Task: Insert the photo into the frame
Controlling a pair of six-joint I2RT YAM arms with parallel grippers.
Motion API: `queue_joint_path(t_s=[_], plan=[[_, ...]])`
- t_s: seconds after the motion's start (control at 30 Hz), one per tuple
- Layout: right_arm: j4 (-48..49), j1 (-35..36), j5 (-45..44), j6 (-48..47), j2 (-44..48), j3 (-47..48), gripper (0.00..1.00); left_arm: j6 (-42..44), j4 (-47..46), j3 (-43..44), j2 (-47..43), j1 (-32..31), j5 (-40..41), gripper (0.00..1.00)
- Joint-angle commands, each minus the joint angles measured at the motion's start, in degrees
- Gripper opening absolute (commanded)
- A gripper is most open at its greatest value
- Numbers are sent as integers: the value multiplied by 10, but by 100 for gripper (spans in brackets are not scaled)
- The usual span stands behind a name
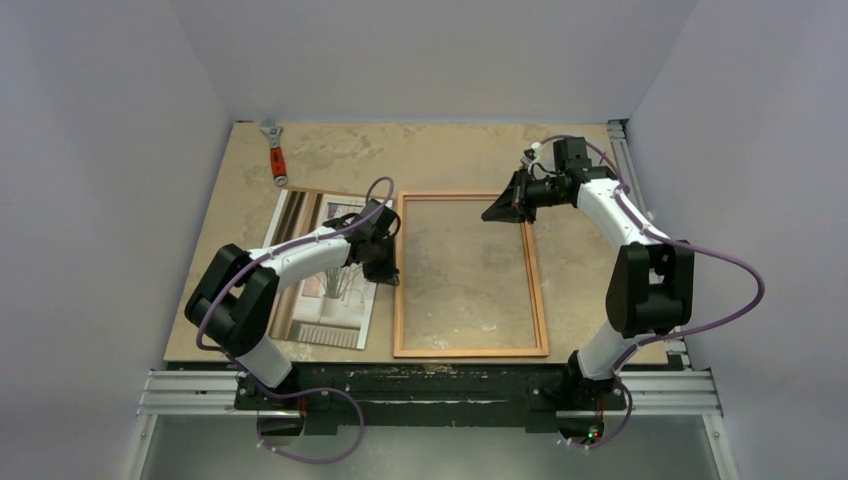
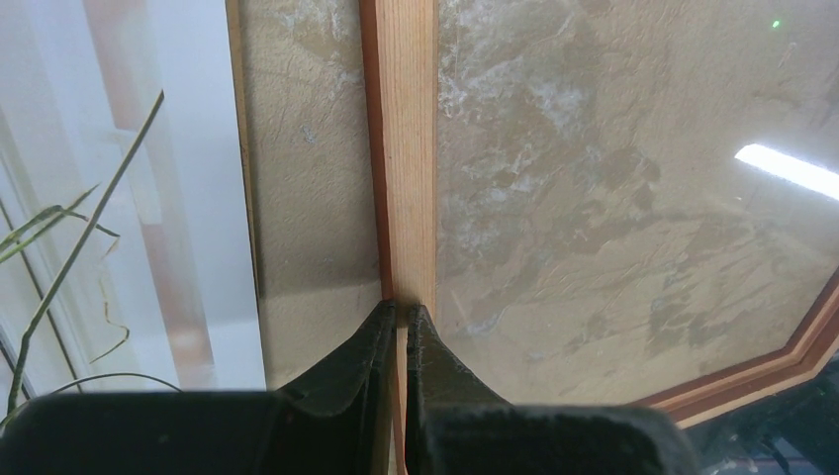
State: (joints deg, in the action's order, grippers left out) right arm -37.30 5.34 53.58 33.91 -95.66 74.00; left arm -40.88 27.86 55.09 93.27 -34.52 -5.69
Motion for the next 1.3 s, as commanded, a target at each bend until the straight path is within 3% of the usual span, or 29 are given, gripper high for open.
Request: queue_joint_path(t_s=[0.0, 1.27], plan=[[17, -2, 37, 16, 13, 8, 0, 19, 11, -20, 44, -9, 55, 0], [-33, -2, 23, -3, 50, 12, 0, 24, 25, -9, 55, -17, 71, 0]])
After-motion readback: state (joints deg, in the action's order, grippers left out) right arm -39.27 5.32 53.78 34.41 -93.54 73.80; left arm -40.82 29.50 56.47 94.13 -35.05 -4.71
